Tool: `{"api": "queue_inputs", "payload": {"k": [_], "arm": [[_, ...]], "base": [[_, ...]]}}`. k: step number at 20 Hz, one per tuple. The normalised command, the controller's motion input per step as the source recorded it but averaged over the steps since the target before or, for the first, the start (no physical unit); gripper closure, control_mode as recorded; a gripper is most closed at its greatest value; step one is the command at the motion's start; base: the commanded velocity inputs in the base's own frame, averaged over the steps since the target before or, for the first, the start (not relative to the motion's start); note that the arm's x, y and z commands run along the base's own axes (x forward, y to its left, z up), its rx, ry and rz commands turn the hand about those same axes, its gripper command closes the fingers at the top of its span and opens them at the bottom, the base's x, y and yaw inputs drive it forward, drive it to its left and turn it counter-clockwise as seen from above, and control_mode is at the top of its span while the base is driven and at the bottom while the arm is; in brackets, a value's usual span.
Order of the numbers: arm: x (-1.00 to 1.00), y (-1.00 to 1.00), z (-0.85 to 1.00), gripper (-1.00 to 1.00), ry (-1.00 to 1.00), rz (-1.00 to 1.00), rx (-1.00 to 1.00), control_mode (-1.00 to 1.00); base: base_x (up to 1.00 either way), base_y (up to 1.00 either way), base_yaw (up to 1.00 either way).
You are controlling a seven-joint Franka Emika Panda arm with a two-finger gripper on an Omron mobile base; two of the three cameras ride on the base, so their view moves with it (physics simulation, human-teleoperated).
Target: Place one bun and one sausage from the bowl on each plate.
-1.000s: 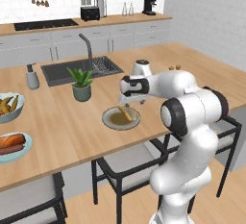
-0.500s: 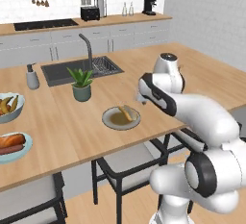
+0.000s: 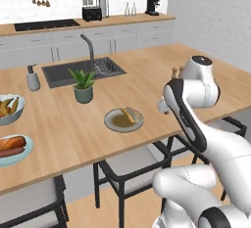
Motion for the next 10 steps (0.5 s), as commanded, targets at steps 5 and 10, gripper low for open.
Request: {"api": "queue_inputs", "payload": {"k": [5, 10], "arm": [[-0.34, 0.00, -0.02, -1.00, 0.00, 0.00, 0.00, 1.00], [0.00, 0.00, 0.00, -1.00, 0.00, 0.00, 0.00, 1.00]], "base": [[-0.58, 0.01, 0.00], [-1.00, 0.69, -0.01]]}}
